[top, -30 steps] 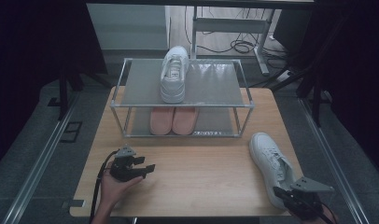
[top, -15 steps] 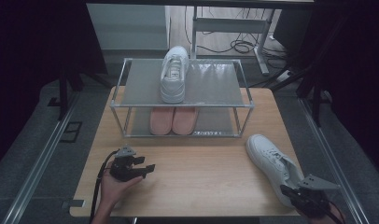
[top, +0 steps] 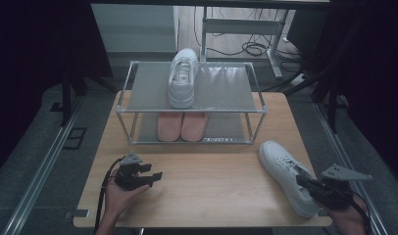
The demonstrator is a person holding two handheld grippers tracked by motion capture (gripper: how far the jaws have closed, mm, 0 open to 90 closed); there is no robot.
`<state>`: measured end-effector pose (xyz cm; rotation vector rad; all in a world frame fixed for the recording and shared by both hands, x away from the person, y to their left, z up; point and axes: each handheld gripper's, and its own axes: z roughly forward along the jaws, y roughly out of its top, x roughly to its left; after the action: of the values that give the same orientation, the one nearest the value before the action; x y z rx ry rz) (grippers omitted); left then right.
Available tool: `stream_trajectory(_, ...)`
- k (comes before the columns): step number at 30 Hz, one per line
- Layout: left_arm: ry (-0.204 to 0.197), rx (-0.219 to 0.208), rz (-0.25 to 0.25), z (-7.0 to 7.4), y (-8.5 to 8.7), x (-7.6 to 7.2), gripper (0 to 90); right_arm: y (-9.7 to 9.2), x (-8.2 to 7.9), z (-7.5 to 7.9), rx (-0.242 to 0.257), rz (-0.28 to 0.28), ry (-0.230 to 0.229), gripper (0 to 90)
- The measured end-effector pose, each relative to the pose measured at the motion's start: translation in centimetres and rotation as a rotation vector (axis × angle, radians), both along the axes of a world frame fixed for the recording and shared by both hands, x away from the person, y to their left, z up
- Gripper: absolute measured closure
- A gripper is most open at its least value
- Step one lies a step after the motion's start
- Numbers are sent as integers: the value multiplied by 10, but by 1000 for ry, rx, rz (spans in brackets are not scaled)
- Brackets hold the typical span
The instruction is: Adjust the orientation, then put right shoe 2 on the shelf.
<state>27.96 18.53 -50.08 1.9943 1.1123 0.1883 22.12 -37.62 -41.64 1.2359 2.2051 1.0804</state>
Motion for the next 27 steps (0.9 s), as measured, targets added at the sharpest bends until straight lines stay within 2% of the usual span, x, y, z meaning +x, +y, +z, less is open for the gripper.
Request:
stream_trajectory(1, 1, -1, 2, 0, 0, 0, 405, -4, 6, 1, 9, -5, 2, 899)
stream_trajectory(9, -2, -2, 5, 1, 1, -1, 405, -16, 20, -1, 30, -17, 15, 898)
stream_trajectory(22, 0, -1, -3, 0, -2, -1, 405, -43, 31, -11, 37, -75, 34, 872)
stream_trajectory(25, 4, 1, 0, -1, -2, 0, 404, -51, 33, -13, 18, -87, 40, 716)
stream_trajectory(26, 4, 1, 0, -1, -2, 0, 404, -51, 33, -13, 18, -87, 40, 716)
stream_trajectory(27, 5, 3, -1, -1, -2, 1, 404, -53, 34, -17, 12, -89, 54, 619)
